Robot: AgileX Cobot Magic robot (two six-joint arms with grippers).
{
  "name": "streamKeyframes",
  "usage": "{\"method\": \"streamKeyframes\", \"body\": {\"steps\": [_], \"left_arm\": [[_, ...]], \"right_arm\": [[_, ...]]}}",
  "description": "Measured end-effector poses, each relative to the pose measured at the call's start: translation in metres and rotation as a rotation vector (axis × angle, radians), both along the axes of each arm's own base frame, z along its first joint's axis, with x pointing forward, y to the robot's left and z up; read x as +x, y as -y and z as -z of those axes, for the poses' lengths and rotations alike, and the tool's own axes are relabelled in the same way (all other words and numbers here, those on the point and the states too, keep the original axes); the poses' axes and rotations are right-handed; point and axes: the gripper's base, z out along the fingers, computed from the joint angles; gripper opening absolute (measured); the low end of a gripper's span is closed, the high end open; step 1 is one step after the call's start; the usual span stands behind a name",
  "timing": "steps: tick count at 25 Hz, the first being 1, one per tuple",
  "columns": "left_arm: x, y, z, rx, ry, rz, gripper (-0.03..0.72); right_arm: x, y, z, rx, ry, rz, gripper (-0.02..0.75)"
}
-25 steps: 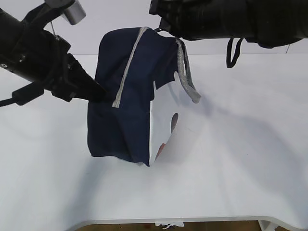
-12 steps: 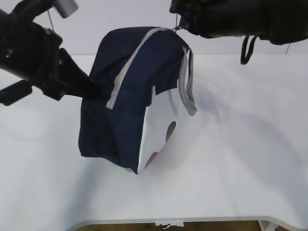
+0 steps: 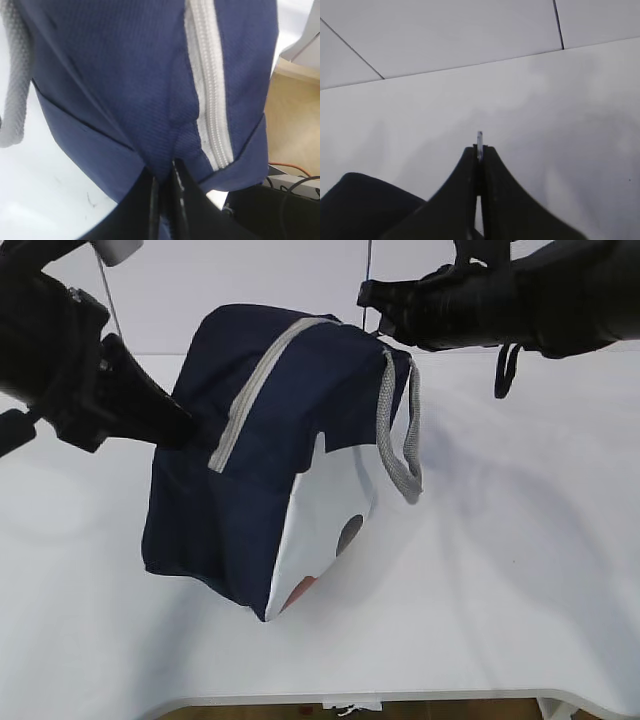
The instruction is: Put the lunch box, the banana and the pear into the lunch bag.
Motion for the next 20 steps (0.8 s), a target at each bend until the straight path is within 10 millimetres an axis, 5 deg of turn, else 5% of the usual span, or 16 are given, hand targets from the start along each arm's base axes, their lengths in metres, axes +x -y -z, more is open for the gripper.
{"method": "streamKeyframes", "body": {"steps": [10, 20], "left_arm": [[-0.008, -0.002, 0.008, 0.013, -0.108, -0.013, 0.011], [-0.015, -0.006, 0.005, 0.020, -0.271, -0.141, 0.360]], "right_arm": [[-0.004, -0.008, 0.000, 0.068, -0.054, -0.091, 0.001], [-0.008, -0.012, -0.006, 0.088, -0.061, -0.145, 0.001]]}}
